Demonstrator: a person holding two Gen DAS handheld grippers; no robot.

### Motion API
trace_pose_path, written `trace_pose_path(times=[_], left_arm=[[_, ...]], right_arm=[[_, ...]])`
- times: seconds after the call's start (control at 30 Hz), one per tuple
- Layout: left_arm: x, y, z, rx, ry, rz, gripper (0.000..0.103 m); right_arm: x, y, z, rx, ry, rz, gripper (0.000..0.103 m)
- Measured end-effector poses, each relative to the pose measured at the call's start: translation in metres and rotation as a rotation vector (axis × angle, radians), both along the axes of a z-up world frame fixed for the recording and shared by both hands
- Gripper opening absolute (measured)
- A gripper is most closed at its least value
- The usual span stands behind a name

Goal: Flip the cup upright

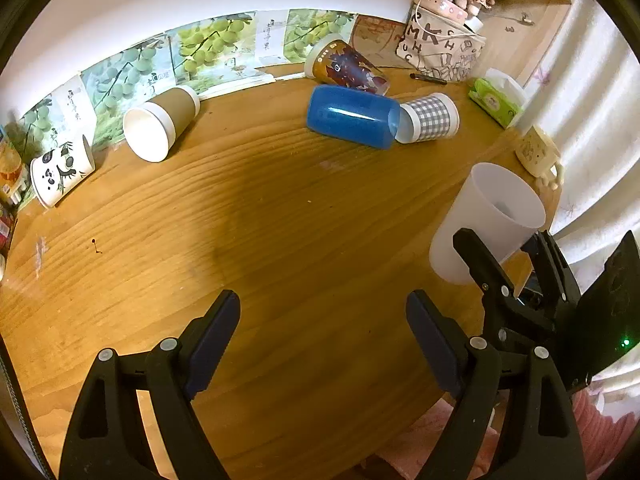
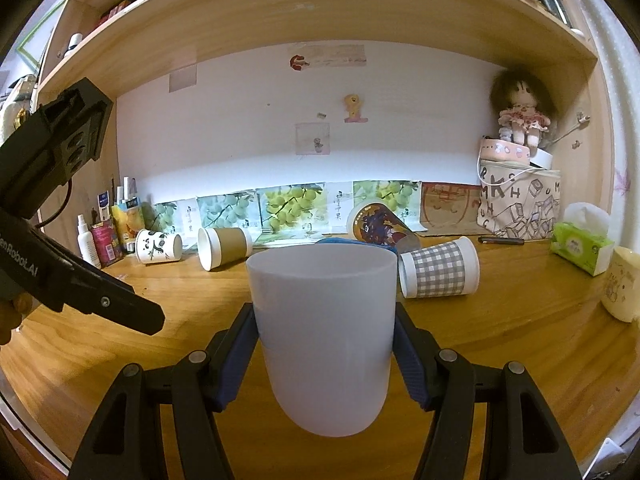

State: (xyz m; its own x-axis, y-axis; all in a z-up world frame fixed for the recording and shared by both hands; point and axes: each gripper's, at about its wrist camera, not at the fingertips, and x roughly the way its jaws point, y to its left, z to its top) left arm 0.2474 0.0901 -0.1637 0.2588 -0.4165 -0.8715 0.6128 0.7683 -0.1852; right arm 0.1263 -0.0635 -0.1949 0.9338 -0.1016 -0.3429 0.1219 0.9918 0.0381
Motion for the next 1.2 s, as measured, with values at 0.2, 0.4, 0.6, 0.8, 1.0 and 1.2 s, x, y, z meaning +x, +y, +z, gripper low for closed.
trace_pose_path(times=[0.2,0.4,0.6,0.8,1.0,1.2], left_arm=[[0.000,0.000,0.001,-0.010,-0.006,-0.010,0.087],[-0.003,-0.004,0.002,-0.008,-0.014,-0.026,0.087],[-0.009,-0.008,0.004,-0.017,-0.017,-0.042,0.087],[-0.018,-0.014,0.009,-0.015,-0.041,-0.070,0.087],[-0.029,-0.015,0.015,-0.010,-0.058,-0.085,0.087],[-0.036,-0.013,0.020,0.003,-0.031,-0.058,0.087]], right_arm=[[0.000,-0.003,-0.009,0.011,0.000,-0.022,0.065],[0.000,-0.001,-0.017,0.004,0.028,-0.009,0.065],[-0.003,0.002,-0.023,-0.030,0.050,-0.007,0.065],[-0.008,0.000,-0.025,-0.029,0.044,-0.006,0.065],[-0.010,0.001,-0.025,-0.033,0.060,0.002,0.065],[-0.011,0.001,-0.027,-0.035,0.112,0.003,0.067]])
